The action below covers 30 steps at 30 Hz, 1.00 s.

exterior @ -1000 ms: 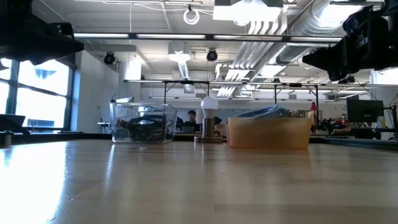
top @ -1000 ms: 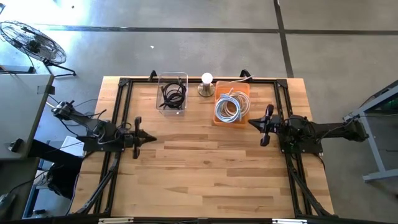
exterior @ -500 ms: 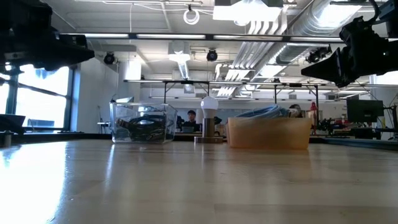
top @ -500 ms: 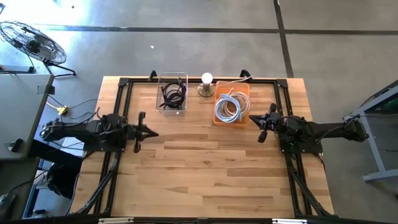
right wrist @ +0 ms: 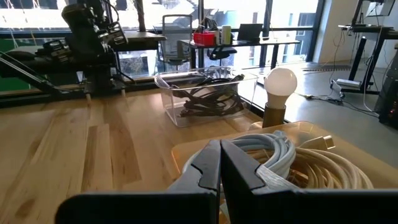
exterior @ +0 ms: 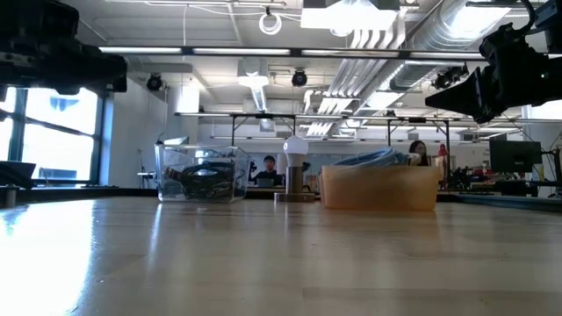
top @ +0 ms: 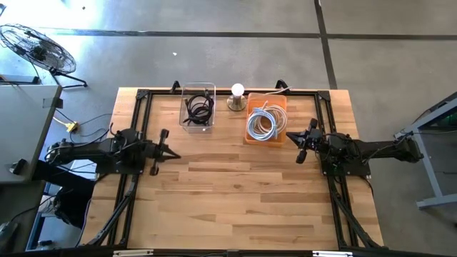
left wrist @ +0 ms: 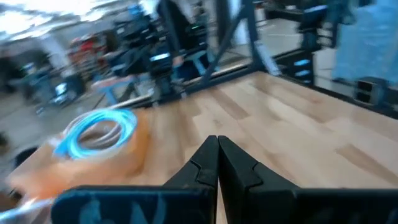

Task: Pick & Place USB Port
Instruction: Return to Home Position

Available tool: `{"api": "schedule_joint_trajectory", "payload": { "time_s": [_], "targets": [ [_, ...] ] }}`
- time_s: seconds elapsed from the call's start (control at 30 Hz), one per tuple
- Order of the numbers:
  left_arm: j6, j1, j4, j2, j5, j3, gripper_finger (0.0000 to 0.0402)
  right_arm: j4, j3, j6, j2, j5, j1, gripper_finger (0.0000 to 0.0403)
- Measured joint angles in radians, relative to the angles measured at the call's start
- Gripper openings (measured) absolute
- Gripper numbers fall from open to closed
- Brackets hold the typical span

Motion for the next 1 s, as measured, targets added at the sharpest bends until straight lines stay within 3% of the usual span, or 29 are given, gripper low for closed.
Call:
{"api": "schedule_joint_trajectory", "payload": {
  "time_s": [0.3, 0.53, 1.0],
  "targets": [
    [-0.115, 0.000, -0.050, 0.000, -0.277, 0.000, 0.0000, 0.000, 0.000, 0.000, 0.000, 0.000, 0.000, 0.0000],
    [-0.262, 0.000, -0.048, 0.000, -0.209, 0.005, 0.0000, 0.000, 0.000, 0.000, 0.000, 0.000, 0.000, 0.0000],
    [-0.263, 0.000, -0.050, 0.000, -0.216, 0.005, 0.0001, 0.000, 0.000, 0.000, 0.000, 0.000, 0.000, 0.0000]
  ]
}}
